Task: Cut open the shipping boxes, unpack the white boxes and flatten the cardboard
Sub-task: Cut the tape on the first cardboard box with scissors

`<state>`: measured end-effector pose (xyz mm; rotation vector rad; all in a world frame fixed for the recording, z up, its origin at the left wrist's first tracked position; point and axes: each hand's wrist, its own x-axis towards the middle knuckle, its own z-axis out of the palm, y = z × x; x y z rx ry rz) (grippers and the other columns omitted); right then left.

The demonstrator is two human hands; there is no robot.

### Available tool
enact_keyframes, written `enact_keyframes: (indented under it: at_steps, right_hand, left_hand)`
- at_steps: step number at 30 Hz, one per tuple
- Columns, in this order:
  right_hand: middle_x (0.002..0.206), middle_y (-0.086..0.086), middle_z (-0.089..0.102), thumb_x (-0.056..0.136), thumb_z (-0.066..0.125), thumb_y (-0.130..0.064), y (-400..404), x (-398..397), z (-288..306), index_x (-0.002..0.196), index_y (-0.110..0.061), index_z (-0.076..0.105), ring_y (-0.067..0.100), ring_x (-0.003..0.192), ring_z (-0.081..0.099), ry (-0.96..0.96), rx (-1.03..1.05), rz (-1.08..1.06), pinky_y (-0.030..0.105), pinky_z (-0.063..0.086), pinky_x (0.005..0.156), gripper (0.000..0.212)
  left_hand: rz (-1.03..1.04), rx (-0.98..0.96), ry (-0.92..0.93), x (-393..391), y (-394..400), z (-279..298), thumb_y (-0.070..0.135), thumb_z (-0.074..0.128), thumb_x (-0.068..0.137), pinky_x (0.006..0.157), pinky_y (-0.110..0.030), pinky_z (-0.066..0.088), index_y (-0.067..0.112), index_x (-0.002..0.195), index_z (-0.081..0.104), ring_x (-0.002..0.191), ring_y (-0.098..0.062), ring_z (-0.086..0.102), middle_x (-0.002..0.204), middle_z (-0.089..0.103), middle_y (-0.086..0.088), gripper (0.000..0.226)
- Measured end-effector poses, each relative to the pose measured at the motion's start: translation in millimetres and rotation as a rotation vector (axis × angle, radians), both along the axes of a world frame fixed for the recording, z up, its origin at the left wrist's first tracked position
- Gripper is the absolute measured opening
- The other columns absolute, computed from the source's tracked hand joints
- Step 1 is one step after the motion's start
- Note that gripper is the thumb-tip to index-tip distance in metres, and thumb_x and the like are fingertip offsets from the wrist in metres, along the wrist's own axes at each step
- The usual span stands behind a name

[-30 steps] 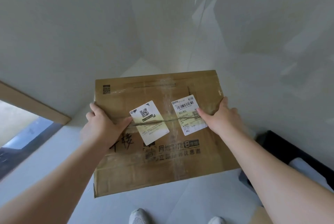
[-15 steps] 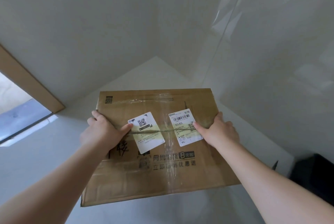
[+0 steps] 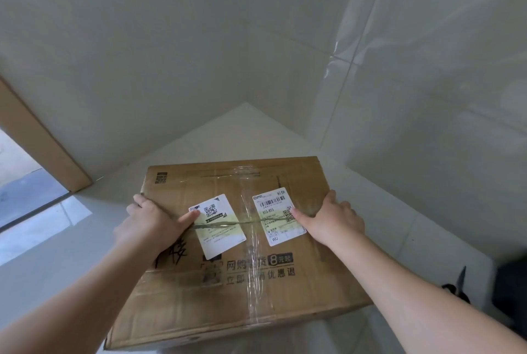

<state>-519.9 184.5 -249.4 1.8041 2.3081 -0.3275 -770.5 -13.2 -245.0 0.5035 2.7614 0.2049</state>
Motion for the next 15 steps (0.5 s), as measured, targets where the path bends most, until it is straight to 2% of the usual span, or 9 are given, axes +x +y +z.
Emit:
enact_keyframes:
  at_steps: [2, 4, 5, 8, 9, 12, 15]
  right_hand:
    - [0.134, 0.01, 0.05, 0.066, 0.029, -0.093, 5, 3, 1, 0.151, -0.019, 0.015, 0.03, 0.117, 0.054, -0.005, 0.007, 0.017, 0.037, 0.047, 0.084, 0.114]
    - [0.127, 0.008, 0.055, 0.073, 0.023, -0.088, 12, 7, 2, 0.145, -0.021, 0.029, 0.029, 0.112, 0.057, 0.015, 0.037, 0.029, 0.037, 0.046, 0.08, 0.099]
    - [0.123, 0.006, 0.057, 0.077, 0.02, -0.085, 16, 10, 3, 0.141, -0.022, 0.036, 0.028, 0.109, 0.058, 0.033, 0.049, 0.03, 0.036, 0.046, 0.077, 0.091]
    - [0.113, 0.005, 0.062, 0.087, 0.013, -0.074, 29, 24, 3, 0.125, -0.02, 0.052, 0.028, 0.103, 0.06, 0.099, 0.067, 0.0, 0.034, 0.042, 0.069, 0.077]
    - [0.112, 0.006, 0.063, 0.089, 0.012, -0.071, 33, 30, 1, 0.122, -0.019, 0.054, 0.028, 0.103, 0.06, 0.116, 0.076, -0.009, 0.034, 0.041, 0.069, 0.075]
    - [0.114, 0.01, 0.063, 0.094, 0.015, -0.064, 46, 53, -6, 0.116, -0.016, 0.058, 0.03, 0.106, 0.059, 0.156, 0.084, -0.029, 0.035, 0.042, 0.076, 0.068]
    - [0.112, 0.013, 0.063, 0.097, 0.02, -0.056, 59, 81, -20, 0.108, -0.013, 0.06, 0.031, 0.105, 0.058, 0.206, 0.043, -0.089, 0.035, 0.044, 0.082, 0.06]
  left_hand:
    - [-0.014, -0.048, 0.028, 4, 4, 3, 0.093, 0.04, 0.057, 0.096, -0.051, 0.043, 0.005, 0.148, 0.008, 0.124, -0.036, 0.042, 0.144, 0.03, -0.017, 0.131]
    - [-0.145, -0.133, 0.155, 15, 15, 9, 0.089, 0.029, 0.069, 0.109, -0.057, 0.026, 0.009, 0.15, 0.005, 0.143, -0.038, 0.012, 0.156, 0.011, -0.016, 0.116]
    - [-0.254, -0.113, 0.224, 23, 22, 12, 0.084, 0.026, 0.076, 0.113, -0.055, 0.02, 0.011, 0.15, 0.009, 0.145, -0.034, 0.005, 0.158, 0.009, -0.014, 0.105]
    - [-0.586, 0.105, 0.3, 62, 53, 16, 0.067, 0.028, 0.088, 0.114, -0.044, 0.023, 0.018, 0.137, 0.037, 0.142, -0.024, 0.02, 0.151, 0.032, -0.006, 0.07]
    - [-0.66, 0.164, 0.277, 77, 63, 17, 0.063, 0.029, 0.089, 0.114, -0.043, 0.023, 0.019, 0.136, 0.04, 0.141, -0.022, 0.023, 0.148, 0.035, -0.003, 0.065]
    - [-0.837, 0.271, 0.18, 118, 94, 15, 0.056, 0.038, 0.093, 0.116, -0.038, 0.016, 0.021, 0.143, 0.034, 0.142, -0.02, 0.022, 0.151, 0.032, 0.002, 0.061]
    - [-1.026, 0.399, 0.142, 151, 119, 15, 0.048, 0.044, 0.094, 0.114, -0.033, 0.019, 0.023, 0.14, 0.041, 0.139, -0.017, 0.026, 0.147, 0.039, 0.005, 0.052]
